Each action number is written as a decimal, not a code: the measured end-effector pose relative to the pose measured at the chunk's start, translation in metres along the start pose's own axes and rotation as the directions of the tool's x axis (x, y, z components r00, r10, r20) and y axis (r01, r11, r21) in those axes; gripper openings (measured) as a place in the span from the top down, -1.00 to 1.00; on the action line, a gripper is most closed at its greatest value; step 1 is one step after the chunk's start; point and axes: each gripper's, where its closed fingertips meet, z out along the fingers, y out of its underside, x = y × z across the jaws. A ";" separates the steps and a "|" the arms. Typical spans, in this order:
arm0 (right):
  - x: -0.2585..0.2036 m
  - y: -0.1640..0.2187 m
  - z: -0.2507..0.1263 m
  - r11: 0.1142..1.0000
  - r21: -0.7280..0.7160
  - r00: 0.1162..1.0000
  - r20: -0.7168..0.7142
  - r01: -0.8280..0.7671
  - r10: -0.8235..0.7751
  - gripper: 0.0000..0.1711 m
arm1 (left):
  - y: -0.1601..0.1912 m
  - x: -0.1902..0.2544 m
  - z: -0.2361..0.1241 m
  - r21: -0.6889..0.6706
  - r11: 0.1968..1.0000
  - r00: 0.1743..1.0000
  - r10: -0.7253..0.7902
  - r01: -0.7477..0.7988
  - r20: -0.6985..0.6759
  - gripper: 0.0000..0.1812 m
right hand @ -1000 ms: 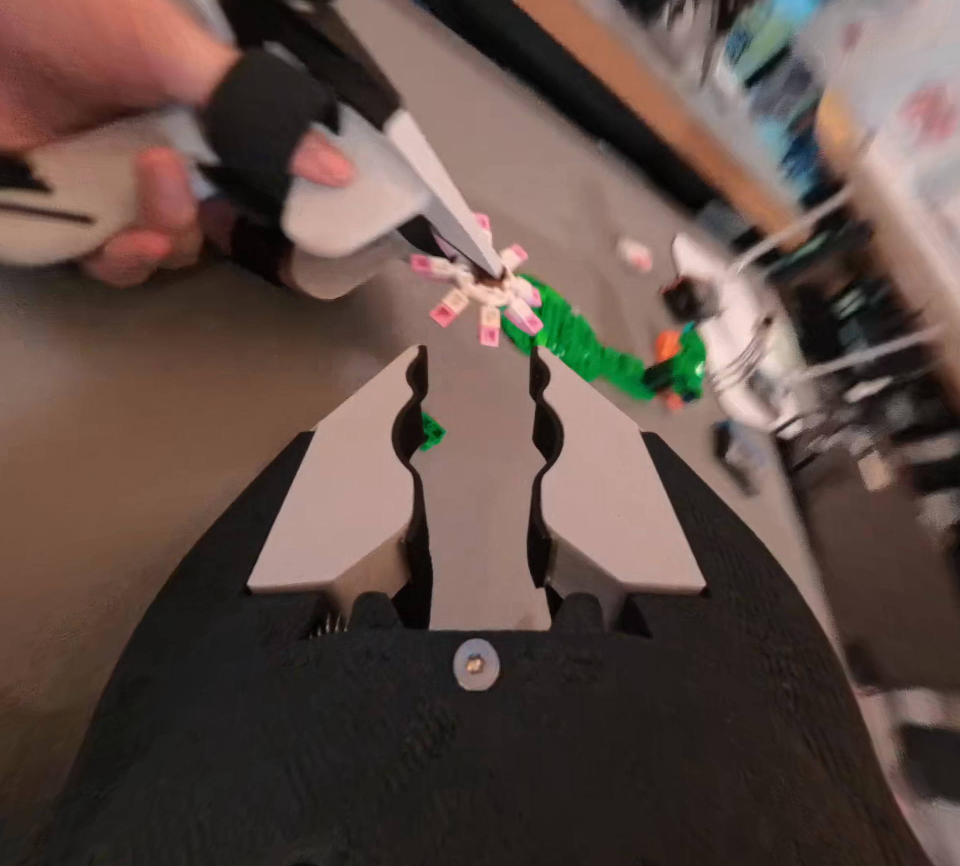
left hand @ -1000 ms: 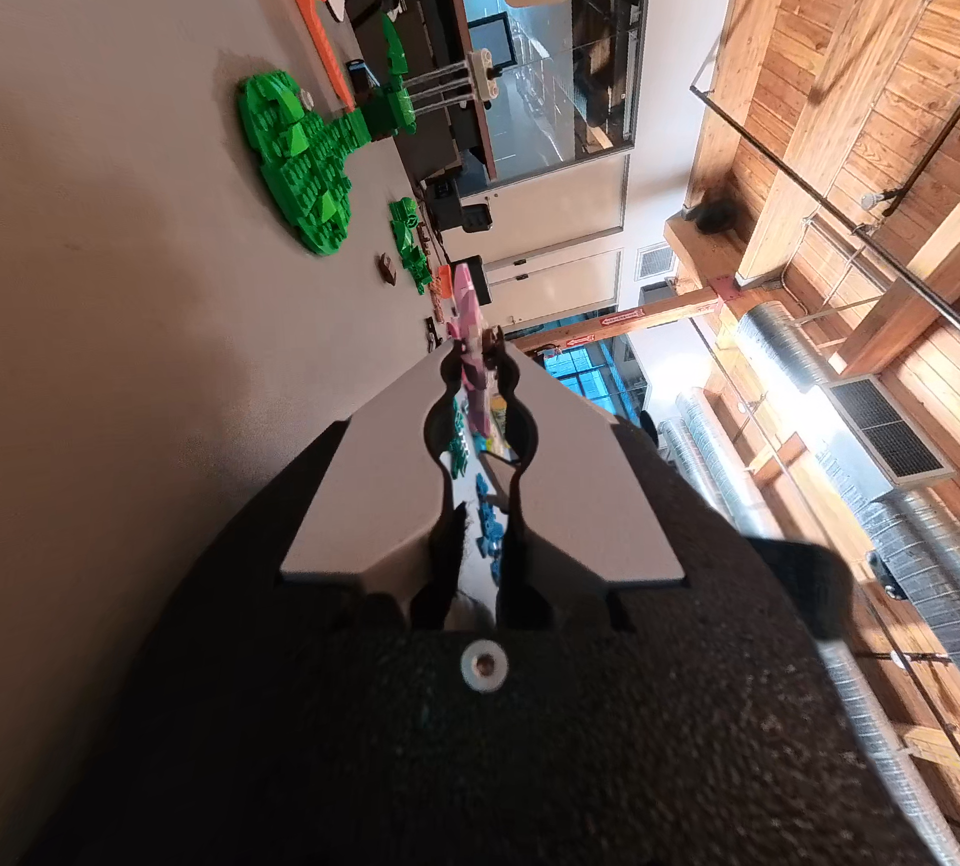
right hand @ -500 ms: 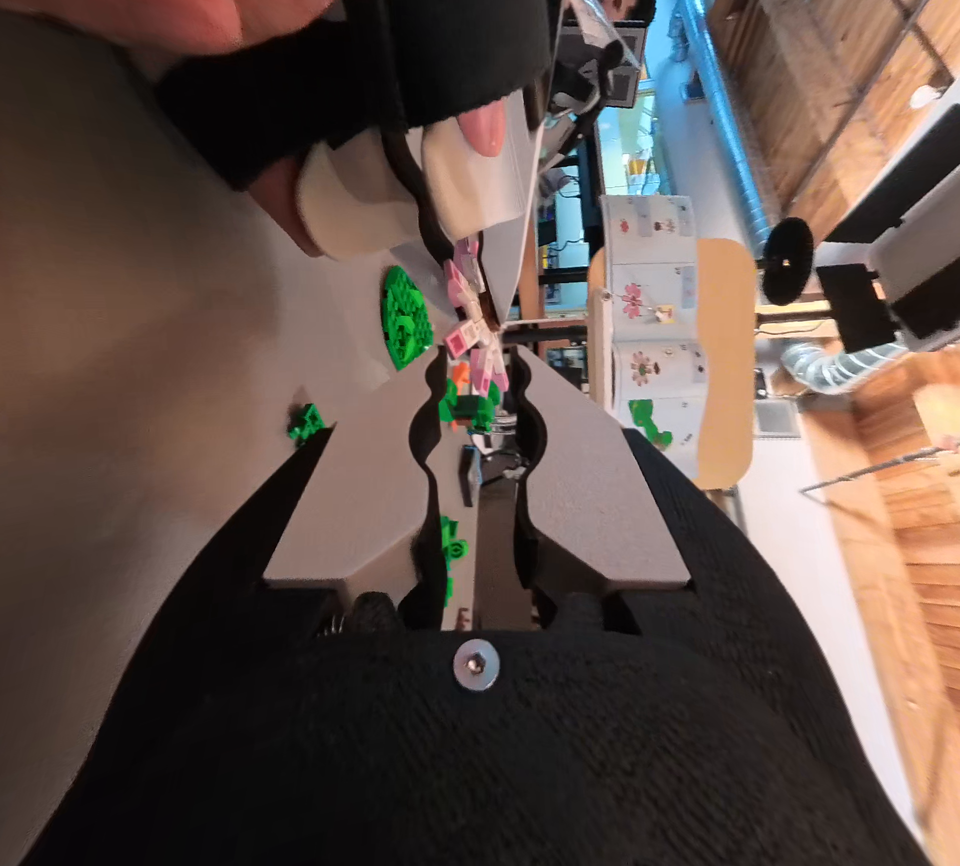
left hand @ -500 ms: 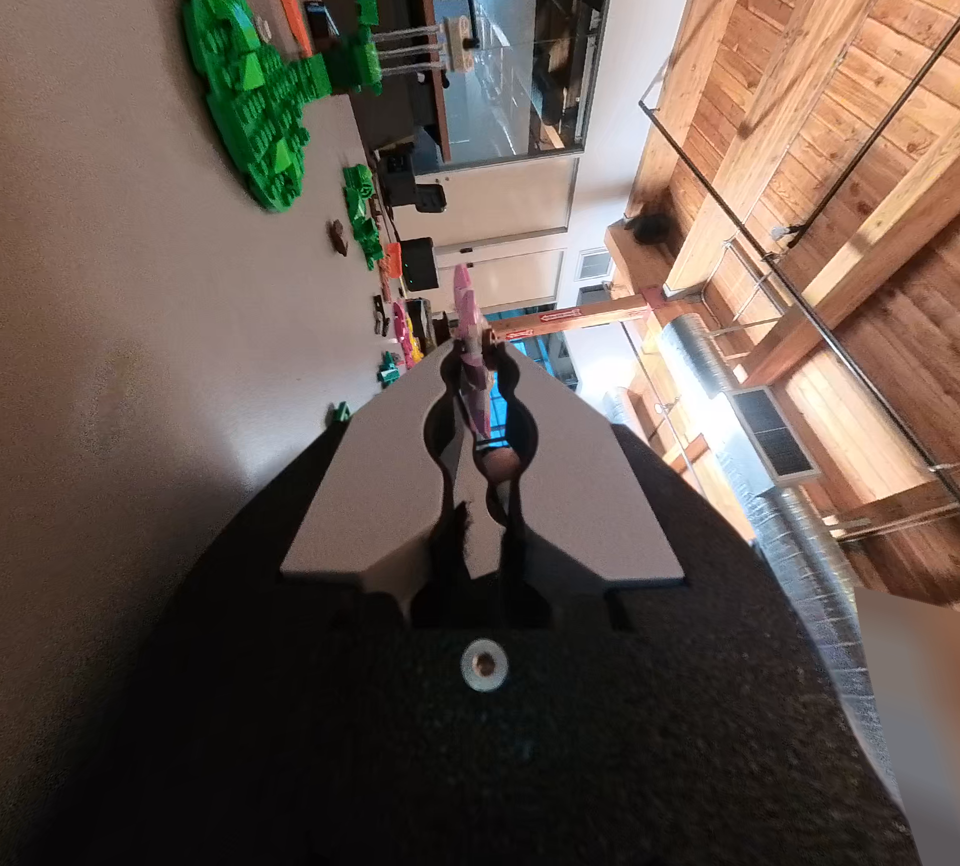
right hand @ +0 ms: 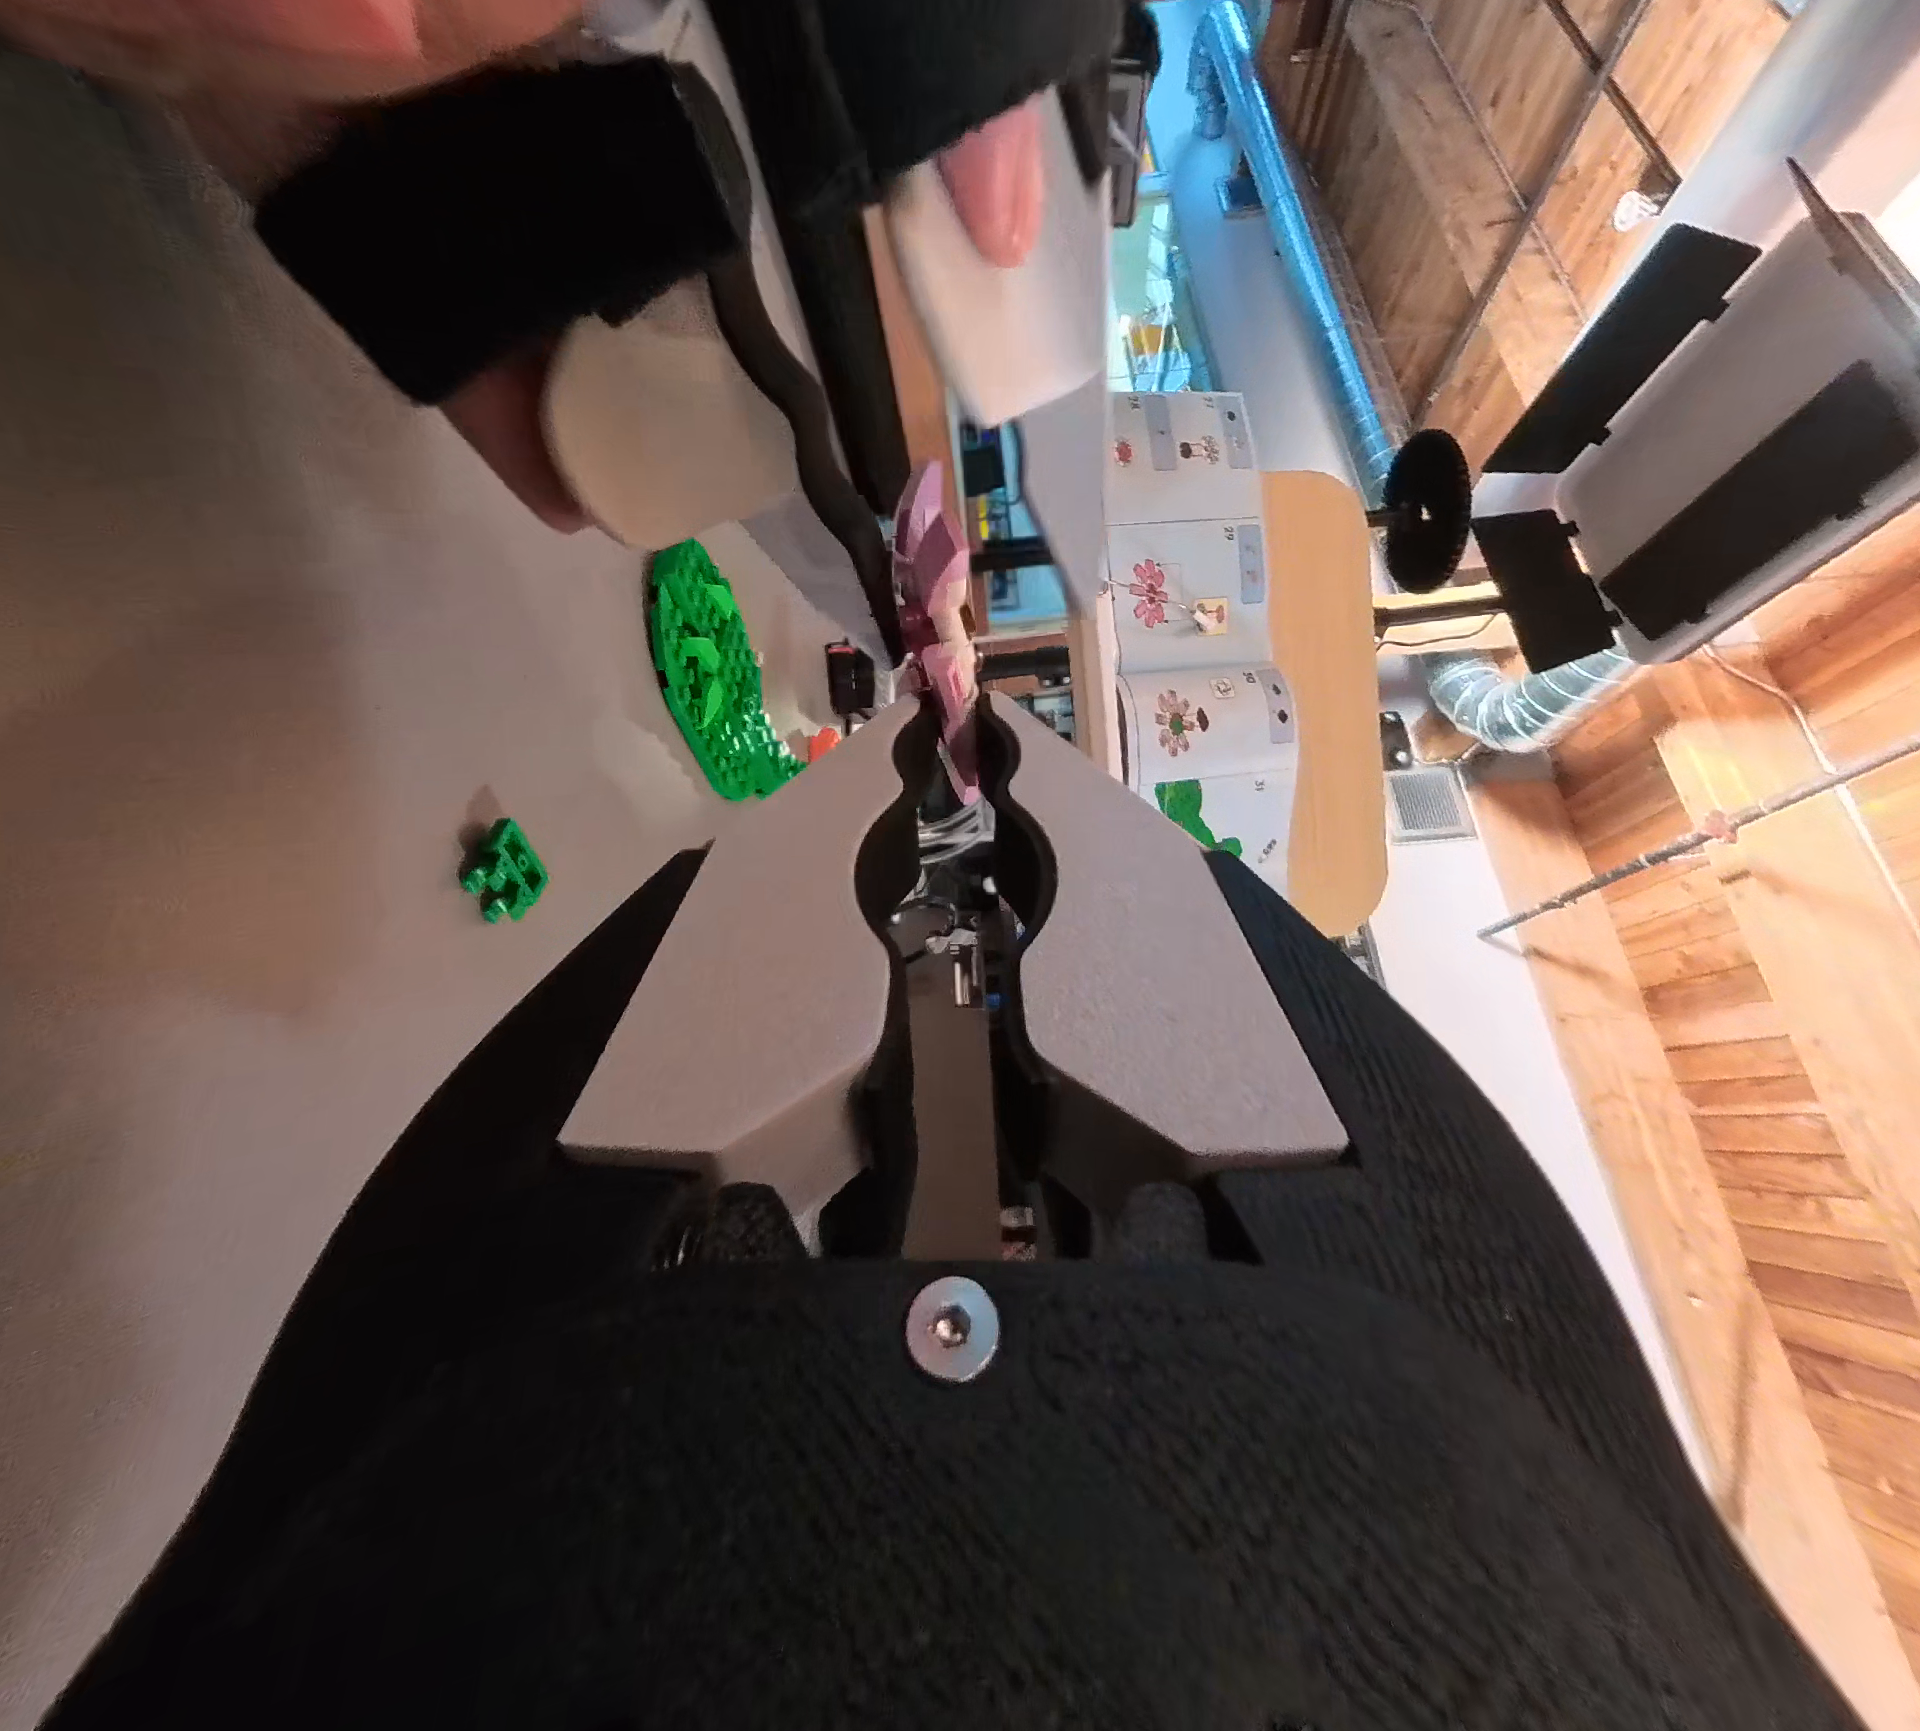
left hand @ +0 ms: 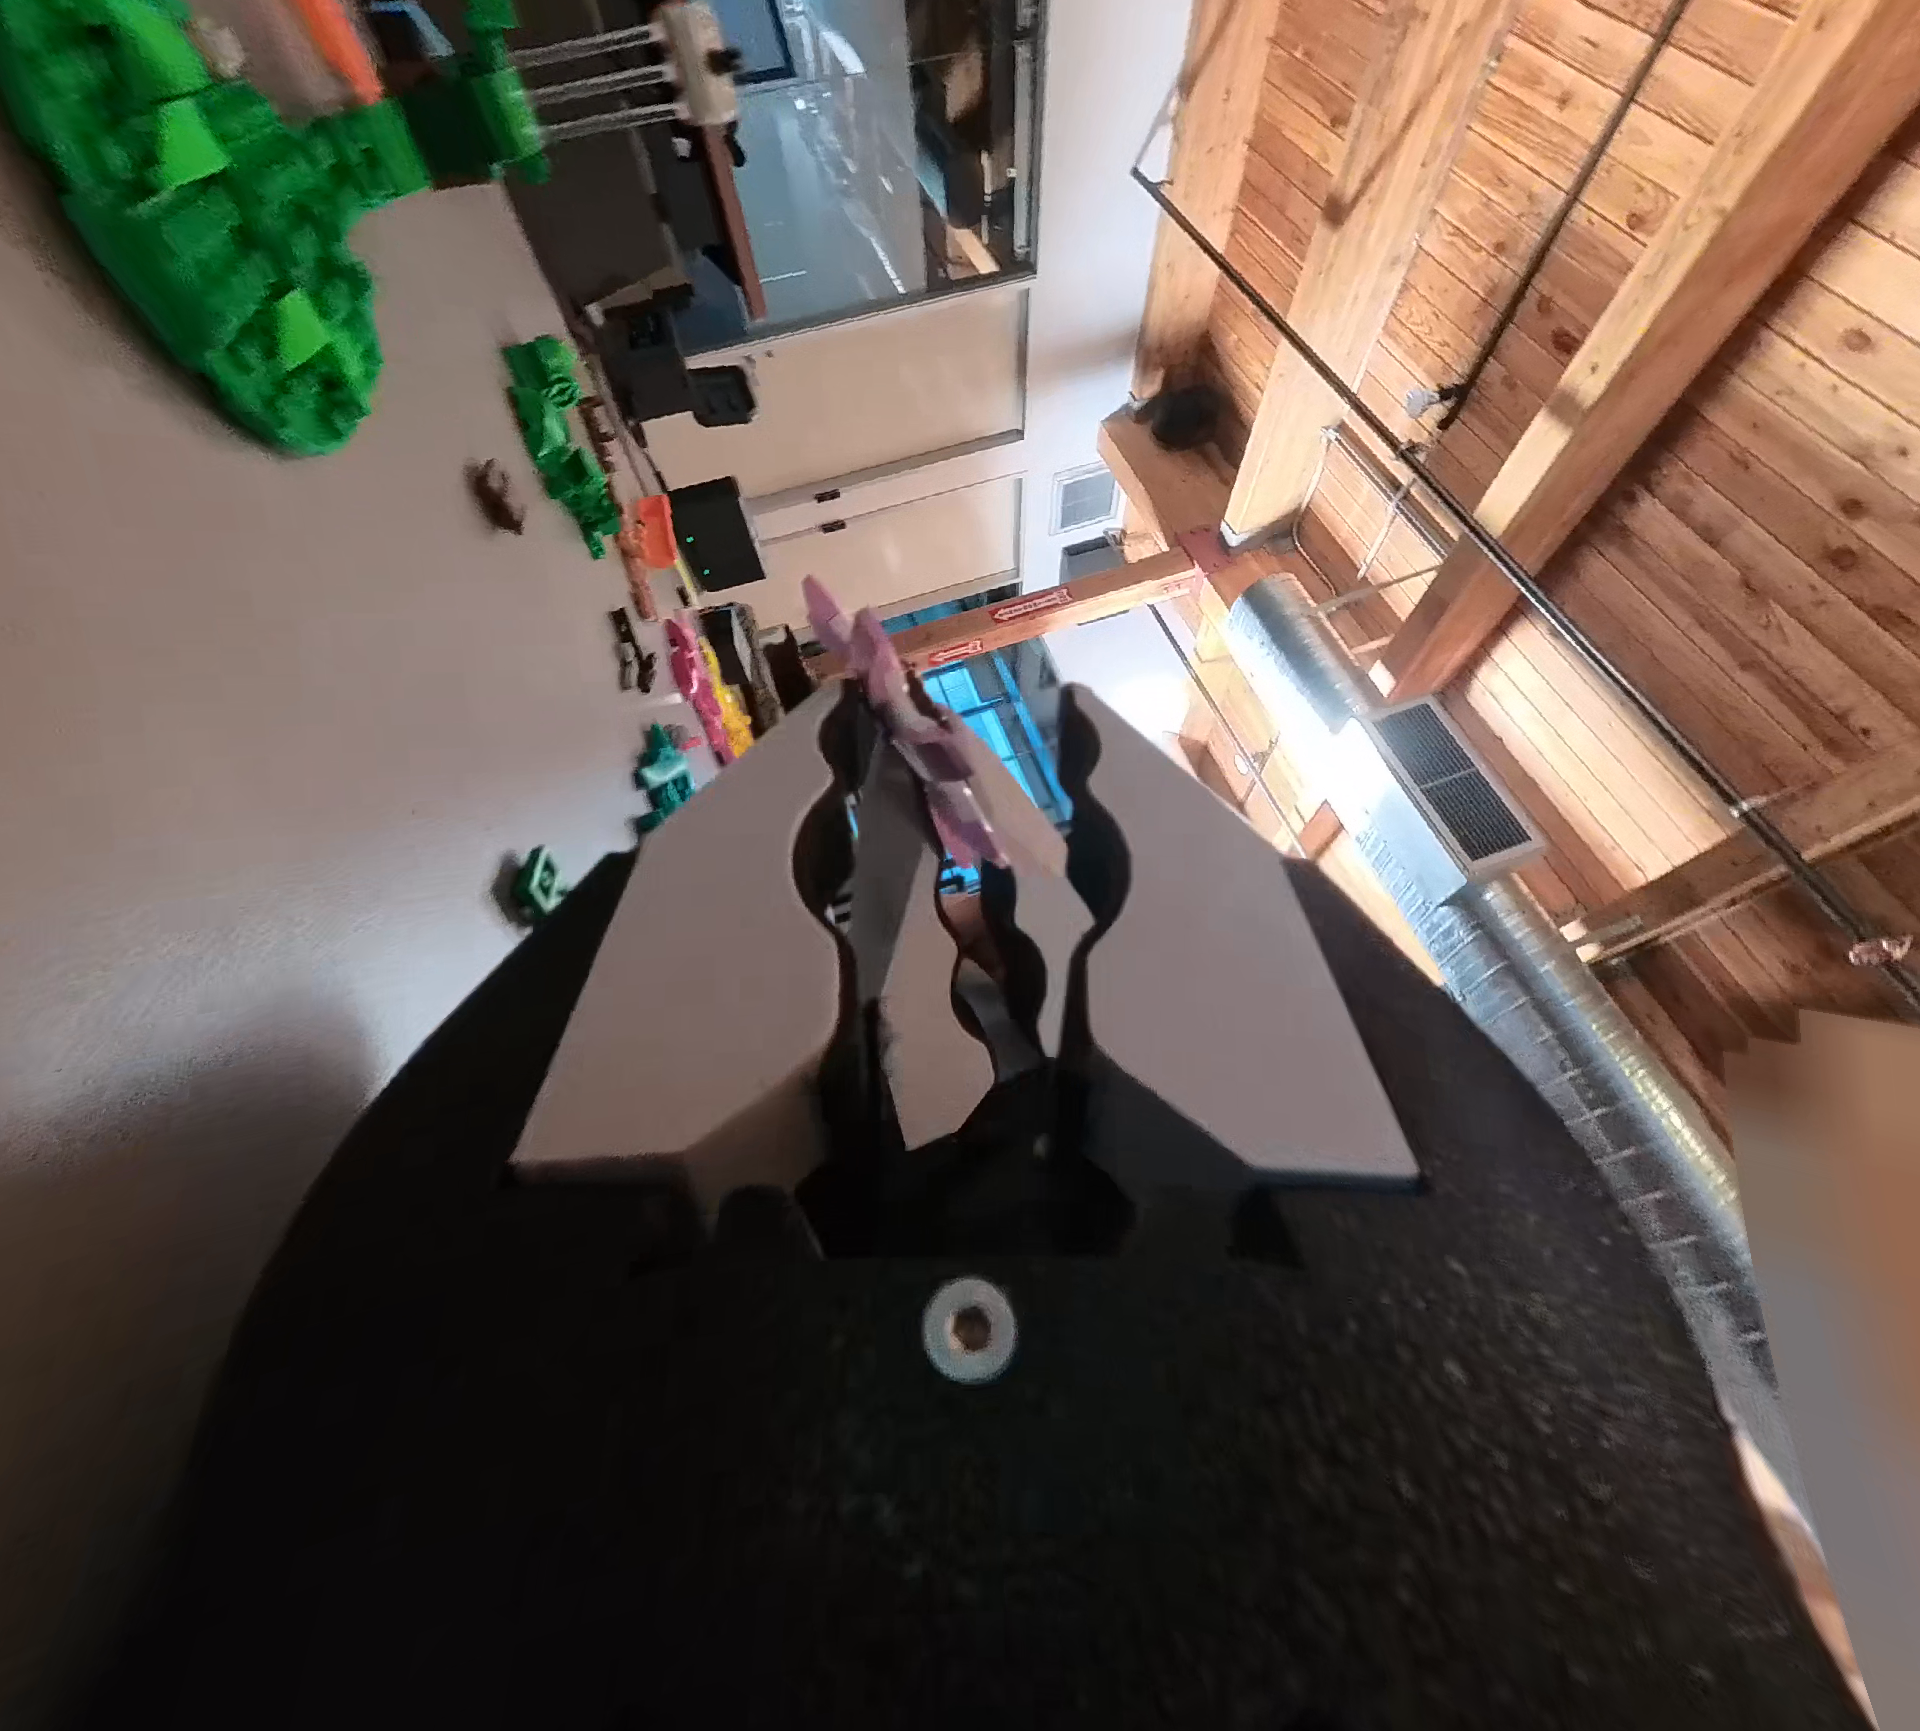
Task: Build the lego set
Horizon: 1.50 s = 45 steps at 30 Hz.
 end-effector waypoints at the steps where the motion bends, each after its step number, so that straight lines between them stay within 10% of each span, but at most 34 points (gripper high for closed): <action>1: 0.002 0.000 -0.001 1.000 0.003 1.000 -0.007 -0.011 0.011 0.95 | -0.002 0.004 0.000 0.006 1.000 1.000 0.028 -0.028 -0.012 0.54; 7: 0.020 0.010 -0.008 0.998 -0.007 0.995 -0.072 -0.070 0.069 0.95 | -0.025 0.030 -0.017 0.091 0.944 0.947 0.321 -0.318 -0.020 0.34; 10: 0.026 0.013 -0.011 0.996 -0.004 0.992 -0.091 -0.084 0.083 0.95 | -0.029 0.043 -0.027 0.071 0.772 0.775 0.631 -0.631 0.027 0.27; 12: 0.028 0.013 -0.013 0.996 0.004 0.991 -0.100 -0.088 0.088 0.95 | -0.018 0.050 -0.028 -0.030 0.446 0.446 0.895 -0.895 0.018 0.20; 15: 0.028 0.009 -0.014 0.995 0.034 0.990 -0.098 -0.096 0.098 0.95 | 0.013 0.050 -0.028 -0.101 -0.338 -0.321 0.935 -0.936 -0.153 0.23; 18: 0.028 0.002 -0.016 0.994 0.067 0.991 -0.091 -0.091 0.097 0.95 | 0.028 0.035 -0.028 -0.069 -0.676 -0.642 0.724 -0.734 -0.253 0.28; 24: 0.023 -0.008 -0.018 0.992 0.111 0.995 -0.066 -0.067 0.075 0.95 | 0.018 0.007 -0.031 -0.109 -0.862 -0.839 0.508 -0.496 -0.197 0.40; 45: 0.006 -0.017 -0.011 0.990 0.134 0.999 -0.002 -0.052 0.052 0.95 | 0.010 0.002 -0.036 -0.057 -0.879 -0.861 0.475 -0.473 -0.185 0.88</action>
